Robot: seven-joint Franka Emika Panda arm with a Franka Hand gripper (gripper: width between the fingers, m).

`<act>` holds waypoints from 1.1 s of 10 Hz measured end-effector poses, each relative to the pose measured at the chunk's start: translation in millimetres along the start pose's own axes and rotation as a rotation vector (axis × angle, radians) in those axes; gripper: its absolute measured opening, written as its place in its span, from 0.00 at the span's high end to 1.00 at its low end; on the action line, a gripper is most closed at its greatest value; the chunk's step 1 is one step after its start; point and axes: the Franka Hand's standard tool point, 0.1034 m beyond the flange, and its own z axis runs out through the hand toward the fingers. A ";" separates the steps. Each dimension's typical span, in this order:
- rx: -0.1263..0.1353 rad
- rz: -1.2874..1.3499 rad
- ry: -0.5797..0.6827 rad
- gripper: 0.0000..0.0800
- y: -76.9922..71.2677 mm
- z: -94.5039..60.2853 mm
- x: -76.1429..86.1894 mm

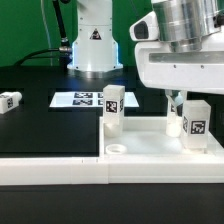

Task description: Assemble square table

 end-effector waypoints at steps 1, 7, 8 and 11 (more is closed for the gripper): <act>-0.017 -0.135 0.012 0.19 1.9 -0.3 1.7; -0.064 -0.553 0.086 0.51 0.2 -0.8 8.2; -0.068 -0.536 0.087 0.51 2.4 -0.9 10.3; -0.055 -0.244 0.096 0.62 4.8 -0.8 13.2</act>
Offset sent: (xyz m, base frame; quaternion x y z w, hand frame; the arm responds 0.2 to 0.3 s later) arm 0.0063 -0.0121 0.0069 -0.0665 0.0696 -0.4118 0.9062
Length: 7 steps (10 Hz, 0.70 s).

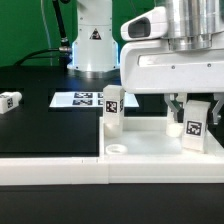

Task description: Assemble square table

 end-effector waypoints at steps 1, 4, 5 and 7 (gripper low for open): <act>-0.002 0.142 0.000 0.62 0.9 0.0 0.4; 0.062 0.698 -0.070 0.63 4.7 1.7 0.9; 0.099 0.834 -0.082 0.63 5.6 2.4 -0.9; 0.087 0.975 -0.092 0.63 -1.8 4.2 -10.8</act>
Offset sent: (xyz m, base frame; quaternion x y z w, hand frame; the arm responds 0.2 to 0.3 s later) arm 0.0014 0.0102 -0.0048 0.1044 -0.0746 0.5013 0.8557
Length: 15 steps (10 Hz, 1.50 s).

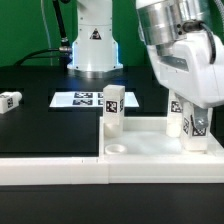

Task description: Assemble square table

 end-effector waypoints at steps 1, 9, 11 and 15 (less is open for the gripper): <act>0.001 -0.025 0.000 0.63 -0.3 -0.2 1.5; -0.077 -0.947 0.049 0.19 -0.3 -5.6 -7.4; -0.136 -1.355 0.097 0.19 -5.8 -5.5 -3.6; -0.142 -1.431 0.089 0.35 -5.7 -2.4 -1.3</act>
Offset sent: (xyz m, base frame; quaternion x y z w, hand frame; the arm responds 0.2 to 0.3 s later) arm 0.0032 0.0027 0.0115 -0.0613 0.0632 -0.4733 0.8765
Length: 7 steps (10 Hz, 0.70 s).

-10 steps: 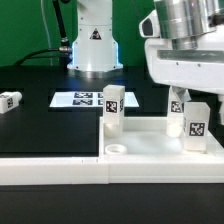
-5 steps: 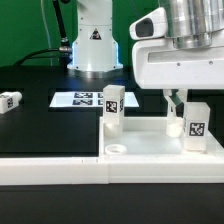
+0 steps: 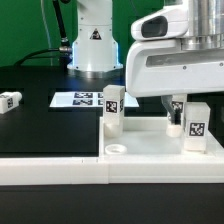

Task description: Assemble square table

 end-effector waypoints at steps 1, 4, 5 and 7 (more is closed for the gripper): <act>0.000 0.032 0.000 0.52 -0.3 0.0 -0.1; -0.007 0.272 -0.001 0.63 4.5 0.9 -0.1; -0.007 0.427 -0.001 0.63 5.0 1.0 0.0; 0.026 0.831 -0.012 0.63 5.7 2.6 -1.4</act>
Offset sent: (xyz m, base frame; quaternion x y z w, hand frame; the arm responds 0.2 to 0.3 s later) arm 0.0000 0.0000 0.0000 0.0000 0.0000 0.1938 0.9810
